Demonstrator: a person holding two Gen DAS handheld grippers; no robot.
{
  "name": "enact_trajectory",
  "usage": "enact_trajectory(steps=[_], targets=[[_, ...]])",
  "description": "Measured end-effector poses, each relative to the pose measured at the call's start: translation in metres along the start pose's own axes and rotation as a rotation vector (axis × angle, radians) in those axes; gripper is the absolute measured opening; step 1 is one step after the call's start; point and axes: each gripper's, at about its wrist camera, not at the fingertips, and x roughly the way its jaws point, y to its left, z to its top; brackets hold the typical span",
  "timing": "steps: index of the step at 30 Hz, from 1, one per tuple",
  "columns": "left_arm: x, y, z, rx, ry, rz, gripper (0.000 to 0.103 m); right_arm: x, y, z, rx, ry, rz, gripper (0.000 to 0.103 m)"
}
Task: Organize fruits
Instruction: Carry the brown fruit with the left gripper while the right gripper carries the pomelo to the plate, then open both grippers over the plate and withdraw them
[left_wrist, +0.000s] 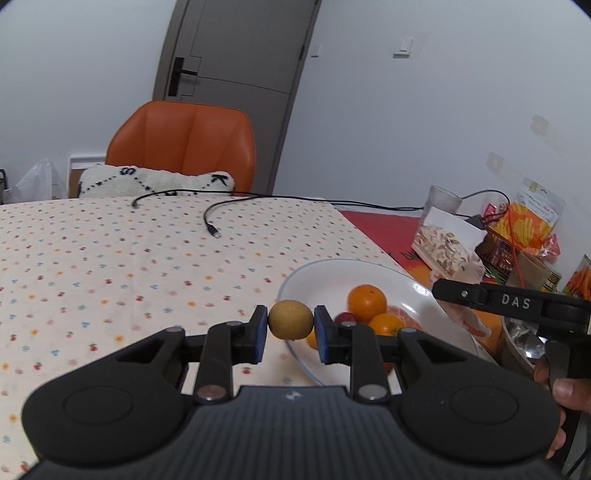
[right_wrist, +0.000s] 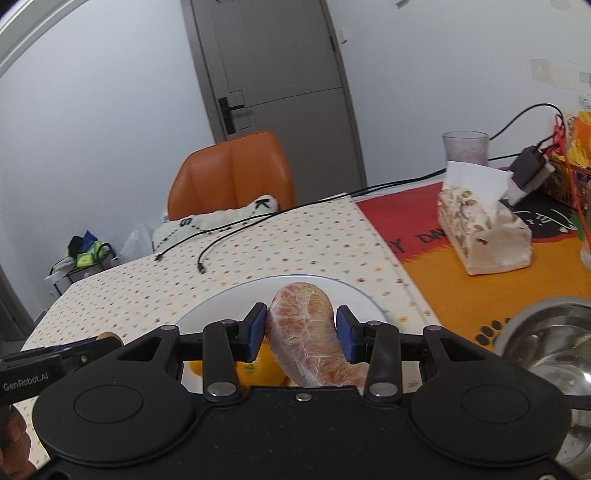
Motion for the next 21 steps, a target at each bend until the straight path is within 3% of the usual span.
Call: enact_trajectory(steps=[12,21], targets=[[0.003,-0.014,-0.001,0.012,0.033,-0.072,0.03,-0.004,-0.012,0.003,0.043,-0.028,-0.021,0.047],[-0.006,0.006,-0.003,-0.029,0.046,-0.007,0.037,-0.005,-0.006,-0.002,0.052,-0.014,-0.001,0.048]])
